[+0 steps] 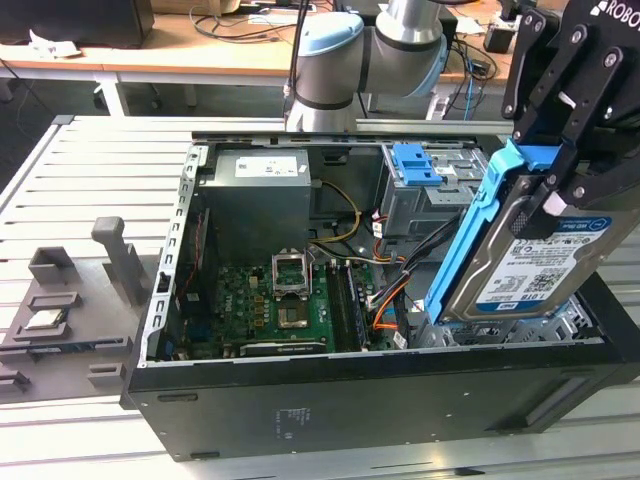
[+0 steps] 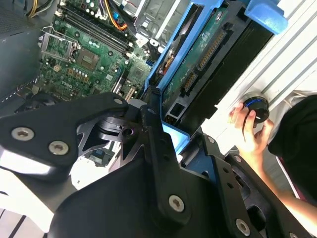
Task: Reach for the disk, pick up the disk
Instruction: 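Pick up the disk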
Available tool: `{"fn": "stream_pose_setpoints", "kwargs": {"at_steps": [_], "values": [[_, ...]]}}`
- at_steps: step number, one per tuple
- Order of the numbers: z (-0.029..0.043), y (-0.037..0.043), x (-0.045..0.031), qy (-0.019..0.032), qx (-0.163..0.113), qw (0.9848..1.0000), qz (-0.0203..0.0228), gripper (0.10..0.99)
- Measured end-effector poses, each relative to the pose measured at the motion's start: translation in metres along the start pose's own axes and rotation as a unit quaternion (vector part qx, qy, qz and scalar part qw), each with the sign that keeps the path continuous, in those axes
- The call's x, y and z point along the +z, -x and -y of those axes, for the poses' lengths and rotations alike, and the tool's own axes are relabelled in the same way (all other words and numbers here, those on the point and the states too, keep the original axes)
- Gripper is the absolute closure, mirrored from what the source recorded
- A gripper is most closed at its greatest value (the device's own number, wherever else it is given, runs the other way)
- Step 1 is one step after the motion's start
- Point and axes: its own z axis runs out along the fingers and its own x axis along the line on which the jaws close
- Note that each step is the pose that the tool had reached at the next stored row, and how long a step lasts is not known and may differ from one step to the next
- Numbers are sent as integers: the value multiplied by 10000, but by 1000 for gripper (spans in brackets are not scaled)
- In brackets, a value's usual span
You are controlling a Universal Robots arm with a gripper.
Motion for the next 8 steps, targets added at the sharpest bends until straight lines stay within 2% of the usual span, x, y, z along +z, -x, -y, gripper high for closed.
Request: {"fn": "stream_pose_setpoints", "kwargs": {"at_steps": [8], "values": [[106,0,16,0,0,10000,0,718]]}}
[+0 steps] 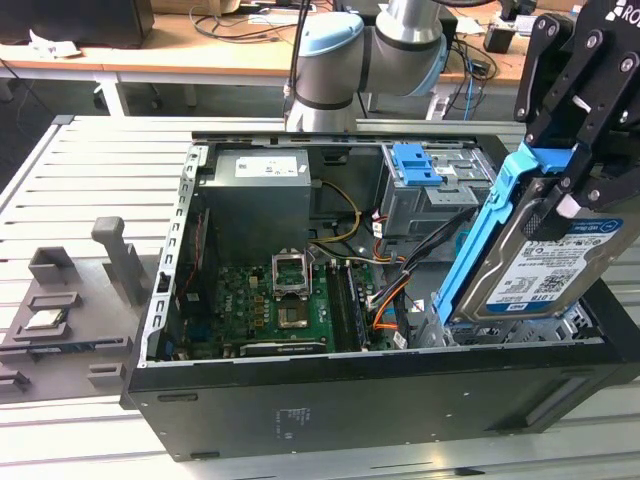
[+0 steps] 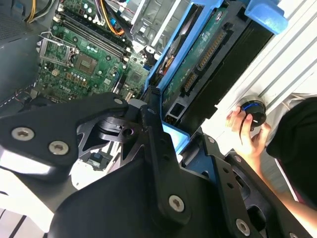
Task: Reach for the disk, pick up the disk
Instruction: 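Pick up the disk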
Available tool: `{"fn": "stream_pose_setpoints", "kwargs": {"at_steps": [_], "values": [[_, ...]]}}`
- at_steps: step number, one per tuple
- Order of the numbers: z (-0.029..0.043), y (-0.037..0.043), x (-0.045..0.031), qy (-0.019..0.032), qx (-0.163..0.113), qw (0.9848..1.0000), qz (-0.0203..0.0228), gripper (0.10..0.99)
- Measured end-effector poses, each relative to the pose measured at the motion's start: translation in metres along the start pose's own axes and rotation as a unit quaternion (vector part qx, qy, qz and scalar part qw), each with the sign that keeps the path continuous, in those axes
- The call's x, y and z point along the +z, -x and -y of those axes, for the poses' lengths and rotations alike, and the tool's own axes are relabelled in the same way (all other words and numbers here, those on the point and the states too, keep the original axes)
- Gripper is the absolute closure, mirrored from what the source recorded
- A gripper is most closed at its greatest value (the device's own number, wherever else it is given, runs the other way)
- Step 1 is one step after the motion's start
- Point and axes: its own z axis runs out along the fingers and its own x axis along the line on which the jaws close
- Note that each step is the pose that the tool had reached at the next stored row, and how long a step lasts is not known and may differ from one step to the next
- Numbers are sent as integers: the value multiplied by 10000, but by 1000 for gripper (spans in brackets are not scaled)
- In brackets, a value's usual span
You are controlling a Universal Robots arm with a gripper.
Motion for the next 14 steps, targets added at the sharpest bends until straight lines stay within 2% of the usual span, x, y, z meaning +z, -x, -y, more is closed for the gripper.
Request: {"fn": "stream_pose_setpoints", "kwargs": {"at_steps": [10,14], "values": [[88,1,50,0,0,10000,0,718],[146,19,73,0,0,10000,0,718]]}}
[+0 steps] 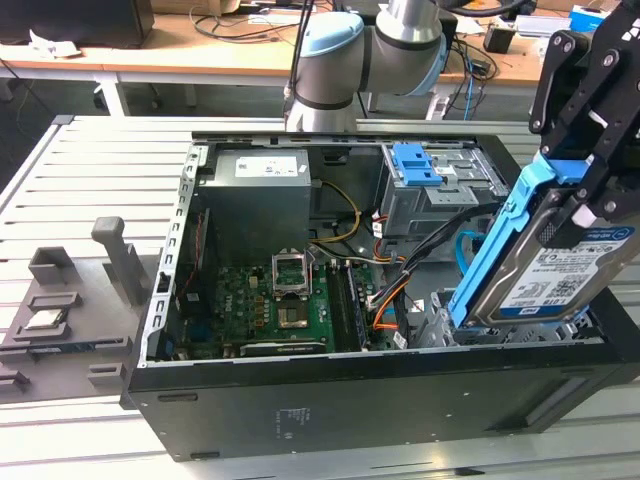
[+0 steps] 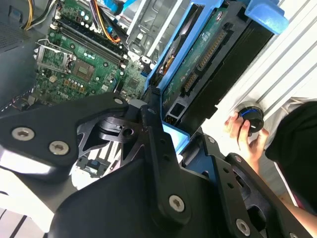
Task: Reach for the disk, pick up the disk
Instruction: 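Pick up the disk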
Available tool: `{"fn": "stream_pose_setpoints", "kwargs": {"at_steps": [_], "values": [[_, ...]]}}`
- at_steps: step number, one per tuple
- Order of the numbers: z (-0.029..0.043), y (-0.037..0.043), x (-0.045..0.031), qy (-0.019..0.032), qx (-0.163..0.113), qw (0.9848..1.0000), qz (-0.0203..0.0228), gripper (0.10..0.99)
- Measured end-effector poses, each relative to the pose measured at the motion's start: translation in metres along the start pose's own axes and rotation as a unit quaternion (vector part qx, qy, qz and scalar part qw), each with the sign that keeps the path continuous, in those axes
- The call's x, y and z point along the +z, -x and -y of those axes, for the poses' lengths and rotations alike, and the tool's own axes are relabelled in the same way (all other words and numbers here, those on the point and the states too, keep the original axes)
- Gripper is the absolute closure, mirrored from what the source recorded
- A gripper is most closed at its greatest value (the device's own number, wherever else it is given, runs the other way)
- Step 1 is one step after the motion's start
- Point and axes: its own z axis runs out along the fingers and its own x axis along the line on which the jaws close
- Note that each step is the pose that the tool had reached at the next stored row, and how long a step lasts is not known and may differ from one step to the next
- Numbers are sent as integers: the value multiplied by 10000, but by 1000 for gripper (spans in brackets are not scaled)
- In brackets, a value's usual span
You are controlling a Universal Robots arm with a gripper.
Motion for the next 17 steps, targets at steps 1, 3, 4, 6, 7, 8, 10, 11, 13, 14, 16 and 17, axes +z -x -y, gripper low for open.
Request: {"fn": "stream_pose_setpoints", "kwargs": {"at_steps": [1,3,4,6,7,8,10,11,13,14,16,17], "values": [[12,9,2,0,0,10000,0,718],[35,29,6,0,0,10000,1,718],[57,46,9,0,0,10000,1,718],[80,59,12,0,0,10000,0,718],[90,64,14,0,0,10000,1,718],[97,66,15,0,0,10000,1,718],[126,78,21,0,0,10000,0,718],[135,82,24,0,0,10000,1,718],[153,91,28,0,0,10000,0,718],[161,93,31,0,0,10000,1,718],[176,99,34,0,0,10000,0,718],[187,103,39,0,0,10000,1,718]]}}
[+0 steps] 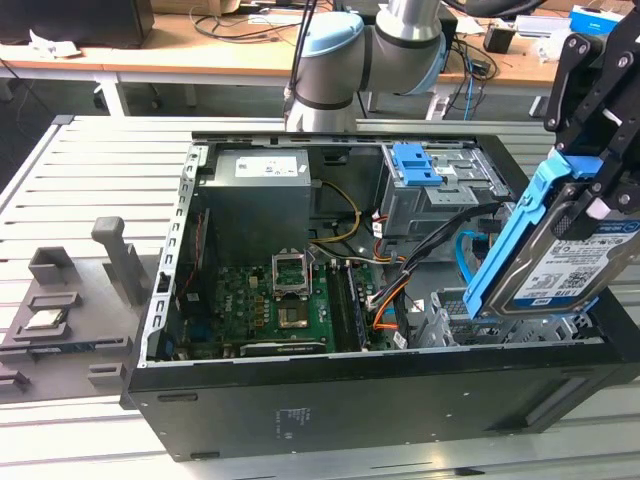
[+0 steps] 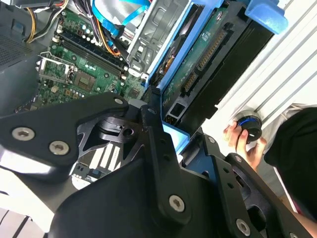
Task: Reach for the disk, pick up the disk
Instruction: 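Pick up the disk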
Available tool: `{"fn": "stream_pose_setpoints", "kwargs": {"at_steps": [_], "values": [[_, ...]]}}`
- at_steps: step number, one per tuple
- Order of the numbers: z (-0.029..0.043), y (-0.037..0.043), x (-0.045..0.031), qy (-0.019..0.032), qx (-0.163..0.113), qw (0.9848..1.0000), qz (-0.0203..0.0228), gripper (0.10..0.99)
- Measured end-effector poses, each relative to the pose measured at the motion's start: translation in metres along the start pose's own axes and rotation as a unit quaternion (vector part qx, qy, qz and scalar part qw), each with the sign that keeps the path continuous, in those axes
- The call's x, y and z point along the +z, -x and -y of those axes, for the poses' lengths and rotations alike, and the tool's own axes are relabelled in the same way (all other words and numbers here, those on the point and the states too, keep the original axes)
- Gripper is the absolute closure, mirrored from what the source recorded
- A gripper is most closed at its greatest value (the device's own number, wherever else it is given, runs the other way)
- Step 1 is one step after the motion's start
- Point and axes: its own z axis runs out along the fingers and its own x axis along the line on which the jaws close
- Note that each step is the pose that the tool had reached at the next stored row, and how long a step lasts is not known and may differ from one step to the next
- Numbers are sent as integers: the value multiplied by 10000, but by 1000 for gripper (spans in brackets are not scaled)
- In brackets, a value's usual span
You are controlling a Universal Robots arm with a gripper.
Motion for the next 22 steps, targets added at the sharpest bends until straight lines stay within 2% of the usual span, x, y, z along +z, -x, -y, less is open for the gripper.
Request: {"fn": "stream_pose_setpoints", "kwargs": {"at_steps": [5,22], "values": [[25,8,16,0,0,10000,0,718],[46,8,100,0,0,10000,0,718]]}}
